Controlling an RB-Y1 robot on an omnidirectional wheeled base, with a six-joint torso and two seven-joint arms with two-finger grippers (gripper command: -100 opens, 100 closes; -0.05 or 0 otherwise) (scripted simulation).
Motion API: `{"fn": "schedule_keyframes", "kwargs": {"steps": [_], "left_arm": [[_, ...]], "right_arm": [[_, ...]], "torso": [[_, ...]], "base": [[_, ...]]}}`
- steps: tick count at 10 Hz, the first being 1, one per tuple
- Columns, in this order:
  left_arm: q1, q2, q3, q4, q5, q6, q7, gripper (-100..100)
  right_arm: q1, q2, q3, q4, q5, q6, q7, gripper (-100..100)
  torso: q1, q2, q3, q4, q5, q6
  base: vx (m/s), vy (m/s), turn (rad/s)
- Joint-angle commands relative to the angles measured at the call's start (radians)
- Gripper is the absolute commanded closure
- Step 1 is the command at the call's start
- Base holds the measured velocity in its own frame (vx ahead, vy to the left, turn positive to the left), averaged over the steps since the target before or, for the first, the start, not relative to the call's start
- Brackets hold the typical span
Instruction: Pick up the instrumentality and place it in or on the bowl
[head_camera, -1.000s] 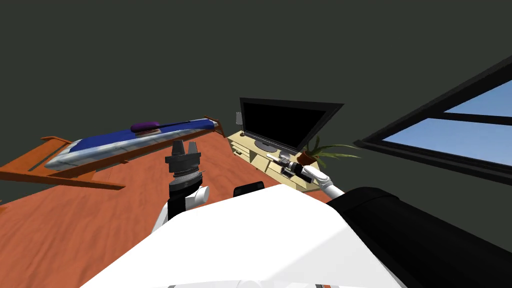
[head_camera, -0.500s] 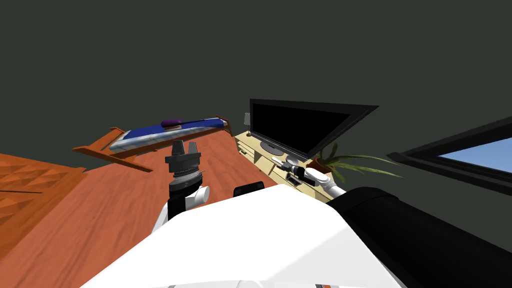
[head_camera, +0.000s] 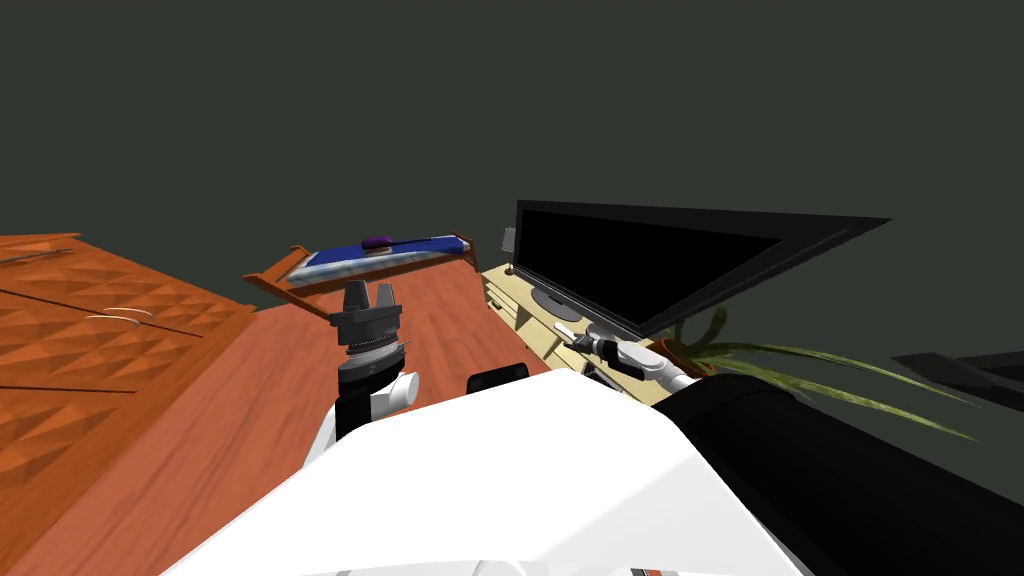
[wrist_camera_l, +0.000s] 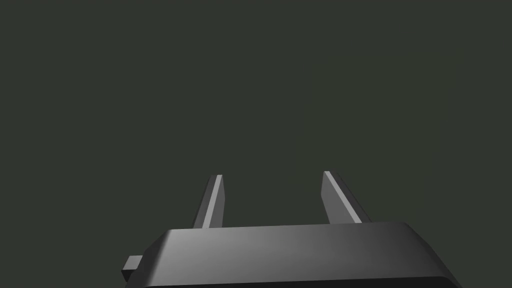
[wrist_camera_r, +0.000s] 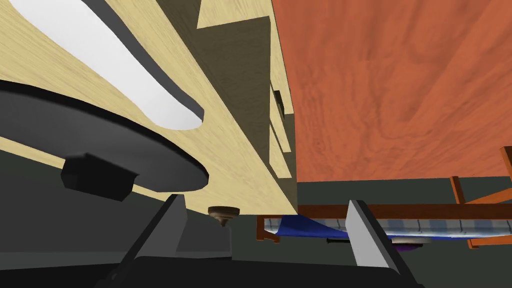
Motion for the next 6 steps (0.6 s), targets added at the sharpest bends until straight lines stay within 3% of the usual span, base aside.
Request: {"fn": "schedule_keyframes", "kwargs": {"steps": [1,3,4,5,6], "left_arm": [[0.0,0.0,0.0,0.0,0.0,0.0,0.0,0],[0.0,0.0,0.0,0.0,0.0,0.0,0.0,0],[0.0,0.0,0.0,0.0,0.0,0.0,0.0,0],[0.0,0.0,0.0,0.0,0.0,0.0,0.0,0],[0.0,0.0,0.0,0.0,0.0,0.0,0.0,0]], "right_arm": [[0.008,0.001,0.012,0.041,0.033,-0.003,-0.006,-100],[0.023,-0.026,0.059,0.111,0.103,-0.011,-0.053,-100],[0.023,-0.026,0.059,0.125,0.11,-0.011,-0.053,-100],[0.03,-0.036,0.082,0.164,0.146,-0.015,-0.076,-100],[0.03,-0.036,0.082,0.164,0.146,-0.015,-0.076,-100]], "torso": [[0.0,0.0,0.0,0.0,0.0,0.0],[0.0,0.0,0.0,0.0,0.0,0.0],[0.0,-0.001,-0.001,0.0,0.0,0.0],[0.0,0.0,0.0,0.0,0.0,0.002],[0.001,0.0,0.0,0.0,0.0,0.001]], "base": [[0.09,-0.021,0.234],[0.109,-0.023,0.394],[0.1,-0.037,0.087],[0.086,-0.025,0.162],[0.075,-0.018,0.143]]}}
